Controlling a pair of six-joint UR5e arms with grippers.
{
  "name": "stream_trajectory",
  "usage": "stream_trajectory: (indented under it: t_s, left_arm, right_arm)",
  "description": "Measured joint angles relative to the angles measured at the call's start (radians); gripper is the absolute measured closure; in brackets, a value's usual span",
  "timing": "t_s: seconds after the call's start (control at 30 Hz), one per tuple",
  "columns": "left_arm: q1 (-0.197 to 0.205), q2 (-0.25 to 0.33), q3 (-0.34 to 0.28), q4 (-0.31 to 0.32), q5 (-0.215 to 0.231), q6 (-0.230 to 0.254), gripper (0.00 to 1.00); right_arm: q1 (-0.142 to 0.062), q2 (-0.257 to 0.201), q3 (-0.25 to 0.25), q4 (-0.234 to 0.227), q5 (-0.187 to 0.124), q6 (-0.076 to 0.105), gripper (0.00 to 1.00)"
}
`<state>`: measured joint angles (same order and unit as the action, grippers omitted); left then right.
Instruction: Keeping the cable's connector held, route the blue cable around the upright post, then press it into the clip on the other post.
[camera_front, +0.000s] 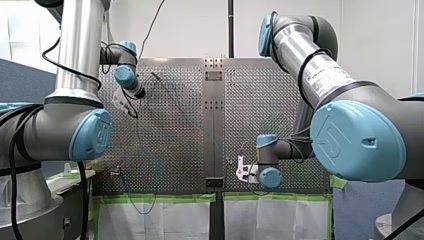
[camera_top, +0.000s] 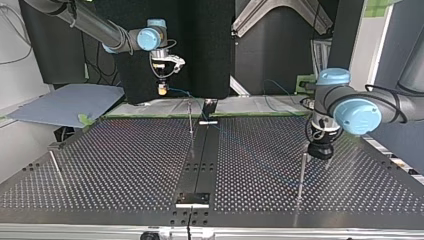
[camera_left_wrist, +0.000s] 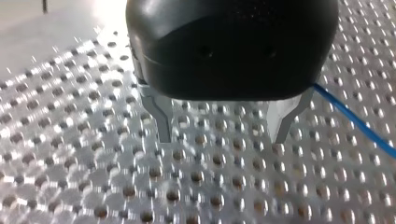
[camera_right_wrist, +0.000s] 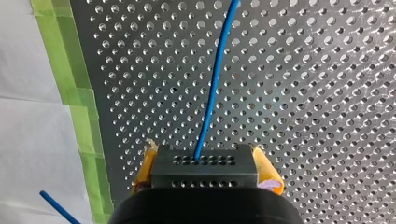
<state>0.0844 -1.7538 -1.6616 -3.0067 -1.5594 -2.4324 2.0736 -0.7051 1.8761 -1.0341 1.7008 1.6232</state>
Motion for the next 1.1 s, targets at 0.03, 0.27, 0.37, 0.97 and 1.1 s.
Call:
stream_trajectory:
  t_s: [0.03, 0.27, 0.37, 0.97, 1.1]
  left_arm:
    - [-0.001, 0.004, -0.002, 0.001, 0.006, -0.009, 0.00]
    - [-0.006, 0.030, -0.011, -0.008, 0.032, -0.052, 0.00]
    - [-0.005, 0.053, -0.026, -0.007, 0.034, -0.061, 0.00]
    - [-0.012, 0.155, -0.090, -0.017, 0.083, -0.064, 0.00]
    - [-0.017, 0.188, -0.091, -0.043, 0.084, -0.055, 0.00]
  right_arm:
    - [0.000, 0.000, 0.000, 0.000, -0.001, 0.000, 1.00]
    - [0.000, 0.000, 0.000, -0.003, -0.005, 0.001, 1.00]
    - [0.000, 0.000, 0.000, -0.006, -0.006, 0.003, 1.00]
    - [-0.005, 0.001, 0.000, -0.017, -0.015, 0.012, 1.00]
    - [-0.005, 0.001, 0.000, -0.018, -0.015, 0.012, 1.00]
